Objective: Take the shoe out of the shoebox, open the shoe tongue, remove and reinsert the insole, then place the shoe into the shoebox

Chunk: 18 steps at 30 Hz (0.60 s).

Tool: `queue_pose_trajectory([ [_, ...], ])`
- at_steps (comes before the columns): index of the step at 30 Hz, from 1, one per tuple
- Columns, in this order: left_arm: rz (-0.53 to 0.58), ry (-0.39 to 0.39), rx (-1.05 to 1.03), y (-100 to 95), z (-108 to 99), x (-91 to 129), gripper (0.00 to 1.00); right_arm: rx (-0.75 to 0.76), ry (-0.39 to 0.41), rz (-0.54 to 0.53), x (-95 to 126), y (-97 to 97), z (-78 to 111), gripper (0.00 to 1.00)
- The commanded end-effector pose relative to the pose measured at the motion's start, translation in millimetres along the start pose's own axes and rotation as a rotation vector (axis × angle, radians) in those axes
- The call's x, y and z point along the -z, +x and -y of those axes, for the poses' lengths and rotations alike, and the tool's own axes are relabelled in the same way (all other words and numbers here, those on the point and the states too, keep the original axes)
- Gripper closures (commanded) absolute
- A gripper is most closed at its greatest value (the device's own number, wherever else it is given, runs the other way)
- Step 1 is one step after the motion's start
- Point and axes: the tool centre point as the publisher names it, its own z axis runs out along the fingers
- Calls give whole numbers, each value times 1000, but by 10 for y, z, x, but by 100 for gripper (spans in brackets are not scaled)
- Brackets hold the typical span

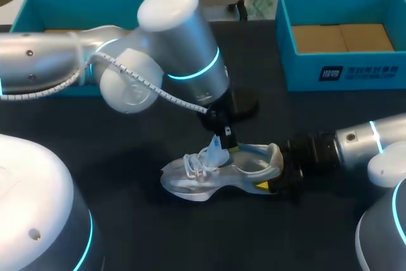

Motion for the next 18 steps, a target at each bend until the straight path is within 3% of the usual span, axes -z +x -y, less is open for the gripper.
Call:
queue_pose_trajectory([
  [1, -3, 22, 6, 7, -45, 49, 100, 0, 5, 2, -1, 12, -15, 100],
  [9, 3, 36, 21, 19, 22, 72, 100, 0, 5, 2, -1, 12, -15, 100],
  [18, 97, 36, 35, 80, 330, 2, 100, 0, 5, 2, -1, 12, -15, 100],
])
